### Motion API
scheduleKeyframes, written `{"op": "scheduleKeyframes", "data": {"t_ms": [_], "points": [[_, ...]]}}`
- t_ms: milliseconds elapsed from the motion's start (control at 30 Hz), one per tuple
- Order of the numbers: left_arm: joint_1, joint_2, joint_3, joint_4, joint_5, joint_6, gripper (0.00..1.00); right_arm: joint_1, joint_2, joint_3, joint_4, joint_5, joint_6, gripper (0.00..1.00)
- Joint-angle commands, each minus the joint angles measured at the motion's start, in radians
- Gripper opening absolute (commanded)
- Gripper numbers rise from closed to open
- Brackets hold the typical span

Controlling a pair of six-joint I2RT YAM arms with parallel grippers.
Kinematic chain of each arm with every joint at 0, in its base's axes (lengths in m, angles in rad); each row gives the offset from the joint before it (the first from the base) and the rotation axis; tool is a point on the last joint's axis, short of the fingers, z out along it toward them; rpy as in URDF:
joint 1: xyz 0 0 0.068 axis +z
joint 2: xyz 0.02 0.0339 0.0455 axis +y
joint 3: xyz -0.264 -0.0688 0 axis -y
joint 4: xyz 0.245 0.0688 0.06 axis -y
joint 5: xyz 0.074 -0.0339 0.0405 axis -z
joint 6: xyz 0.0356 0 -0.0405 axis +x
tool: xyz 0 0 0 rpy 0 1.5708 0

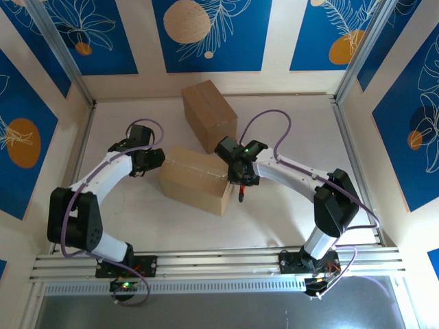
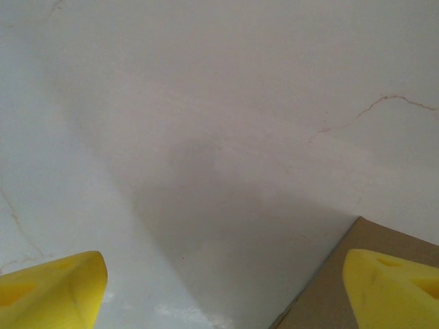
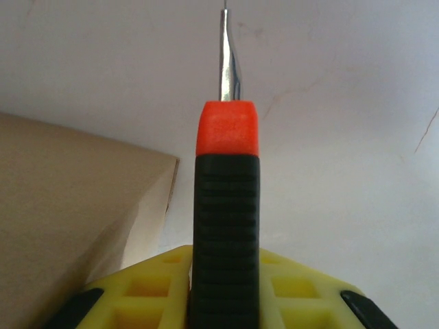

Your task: Unpack the express box

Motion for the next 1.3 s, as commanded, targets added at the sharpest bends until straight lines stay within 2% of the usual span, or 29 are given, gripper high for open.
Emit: {"op": "scheduleKeyframes", "data": {"t_ms": [0, 300, 433, 567, 667, 867, 1100, 1267], "points": [[-0.029, 0.046, 0.048, 0.050, 0.121, 0.013, 0.89, 0.008, 0.009, 0.056, 0.146, -0.073, -0.062, 0.00], [-0.033, 0.171, 0.199, 0.097, 0.197, 0.038, 0.89, 0.008, 0.003, 0.027, 0.167, -0.100, -0.039, 0.00], [-0.036, 0.205, 0.238, 0.100, 0.193, 0.048, 0.89, 0.013, 0.002, 0.026, 0.165, -0.108, -0.032, 0.00], [-0.036, 0.218, 0.277, 0.072, 0.126, 0.068, 0.93, 0.013, -0.006, 0.023, 0.149, -0.097, -0.031, 0.00], [-0.027, 0.219, 0.323, 0.015, 0.018, 0.074, 1.00, -0.004, -0.031, 0.004, 0.138, -0.086, -0.029, 0.00], [0.021, 0.196, 0.395, -0.040, -0.111, 0.050, 1.00, -0.054, -0.118, -0.068, 0.144, -0.090, -0.030, 0.00], [0.044, 0.210, 0.452, -0.113, -0.130, 0.035, 1.00, -0.081, -0.185, -0.115, 0.139, -0.093, -0.039, 0.00], [0.049, 0.047, 0.379, -0.096, -0.128, 0.010, 1.00, -0.120, -0.256, -0.140, 0.108, -0.093, -0.070, 0.00]]}}
